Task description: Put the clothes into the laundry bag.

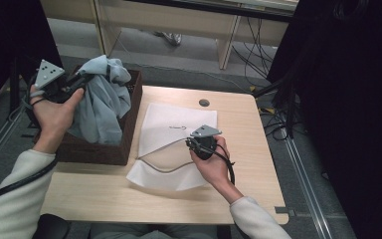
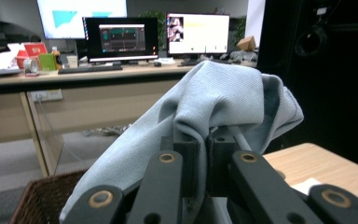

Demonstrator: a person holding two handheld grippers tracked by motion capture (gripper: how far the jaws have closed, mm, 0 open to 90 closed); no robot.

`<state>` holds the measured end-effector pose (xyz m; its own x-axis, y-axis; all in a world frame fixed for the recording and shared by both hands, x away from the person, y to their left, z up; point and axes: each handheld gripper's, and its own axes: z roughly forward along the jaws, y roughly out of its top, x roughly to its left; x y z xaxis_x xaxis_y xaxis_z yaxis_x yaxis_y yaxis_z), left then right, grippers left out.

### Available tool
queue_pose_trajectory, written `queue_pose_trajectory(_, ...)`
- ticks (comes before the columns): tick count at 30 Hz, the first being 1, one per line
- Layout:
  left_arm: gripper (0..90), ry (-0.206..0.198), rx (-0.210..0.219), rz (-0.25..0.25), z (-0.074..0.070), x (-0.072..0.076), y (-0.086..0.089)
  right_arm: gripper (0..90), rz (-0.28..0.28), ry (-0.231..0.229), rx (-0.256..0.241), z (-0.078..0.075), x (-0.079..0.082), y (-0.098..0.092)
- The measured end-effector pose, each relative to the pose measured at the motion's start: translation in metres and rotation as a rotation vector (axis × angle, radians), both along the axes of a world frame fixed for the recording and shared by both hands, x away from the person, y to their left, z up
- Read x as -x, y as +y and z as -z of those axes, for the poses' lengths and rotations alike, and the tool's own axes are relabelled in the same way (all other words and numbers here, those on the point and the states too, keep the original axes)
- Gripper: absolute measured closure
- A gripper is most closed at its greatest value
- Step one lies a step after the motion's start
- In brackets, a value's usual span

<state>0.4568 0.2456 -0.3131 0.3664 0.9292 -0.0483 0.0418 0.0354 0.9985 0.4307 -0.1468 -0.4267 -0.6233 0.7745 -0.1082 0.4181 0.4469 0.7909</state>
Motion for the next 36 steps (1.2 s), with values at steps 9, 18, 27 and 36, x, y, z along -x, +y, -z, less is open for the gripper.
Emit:
queue_pose_trajectory(9,84.8,-0.07,0.009,0.025,-0.018,0.011,-0.006,87.3,-0.017,-0.005,0.008,0.0,-0.001,0.0)
queue_pose_trajectory(18,84.8,-0.099,0.017,0.061,-0.025,0.018,-0.013,87.3,-0.015,-0.022,0.007,0.002,-0.001,0.0)
queue_pose_trajectory(27,84.8,-0.141,0.025,0.101,-0.039,0.025,-0.021,87.3,-0.016,-0.024,0.014,0.002,-0.002,-0.001)
queue_pose_trajectory(36,84.8,-0.198,0.026,0.151,-0.056,0.035,-0.032,87.3,-0.014,-0.023,0.008,0.001,-0.001,-0.001)
